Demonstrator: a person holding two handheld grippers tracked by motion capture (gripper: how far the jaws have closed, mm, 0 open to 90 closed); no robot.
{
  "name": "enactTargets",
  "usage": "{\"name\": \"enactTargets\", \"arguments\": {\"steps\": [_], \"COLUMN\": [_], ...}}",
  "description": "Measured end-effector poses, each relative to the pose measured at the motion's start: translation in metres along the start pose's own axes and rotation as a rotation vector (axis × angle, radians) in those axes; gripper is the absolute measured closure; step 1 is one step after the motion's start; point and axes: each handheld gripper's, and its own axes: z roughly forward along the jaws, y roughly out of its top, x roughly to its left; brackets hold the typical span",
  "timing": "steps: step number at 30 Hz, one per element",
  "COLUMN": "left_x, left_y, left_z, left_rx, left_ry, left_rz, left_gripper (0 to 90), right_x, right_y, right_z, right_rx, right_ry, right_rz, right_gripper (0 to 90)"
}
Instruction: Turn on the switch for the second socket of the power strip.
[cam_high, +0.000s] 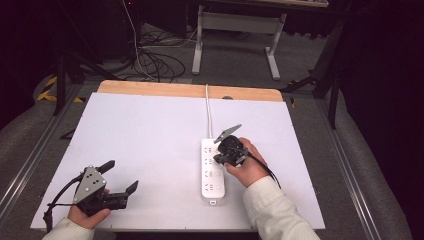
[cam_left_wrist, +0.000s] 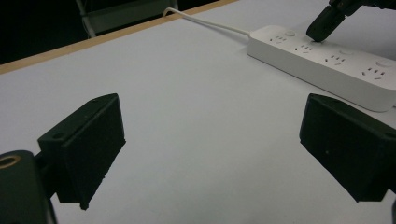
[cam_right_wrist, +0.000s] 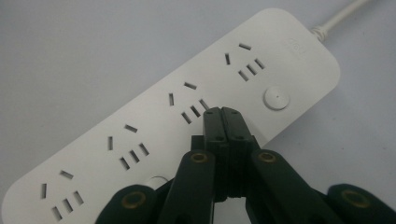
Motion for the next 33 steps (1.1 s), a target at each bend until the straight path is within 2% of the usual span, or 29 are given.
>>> {"name": "enactTargets", "arguments": {"steps": [4, 6, 17, 21, 28, 31, 33], "left_x": [0.0001, -0.0002, -0.0001, 0.0000, -0.0005, -0.0006, -0.0007], "left_y": [0.0000, 0.0000, -0.0001, -0.0001, 0.0000, -0.0001, -0.0001], "left_z": [0.0001, 0.0002, 0.0000, 0.0001, 0.0001, 0.0002, 0.0003], "left_rx": [0.001, 0.001, 0.001, 0.002, 0.002, 0.002, 0.002], "left_ry": [0.000, 0.000, 0.001, 0.000, 0.001, -0.001, -0.001], "left_rz": [0.000, -0.001, -0.002, -0.001, -0.001, -0.003, -0.003], "left_gripper": [7.1, 7.1, 7.1, 7.1, 7.1, 7.1, 7.1], "right_x": [0.0000, -0.0009, 0.0022, -0.0004, 0.0003, -0.0012, -0.0006], "right_y": [-0.0011, -0.0019, 0.0001, -0.0011, -0.0016, -0.0020, -0.0022], "right_z": [0.0006, 0.0011, 0.0020, 0.0016, 0.0020, 0.0021, 0.0036], "right_rx": [-0.006, -0.009, 0.010, 0.016, 0.013, 0.010, 0.003], "right_ry": [0.004, 0.006, -0.011, 0.014, 0.006, 0.017, 0.005], "right_rz": [-0.005, 0.007, -0.004, 0.013, 0.015, 0.024, 0.020], "right_gripper": [90.0, 90.0, 90.0, 90.0, 90.0, 90.0, 90.0]}}
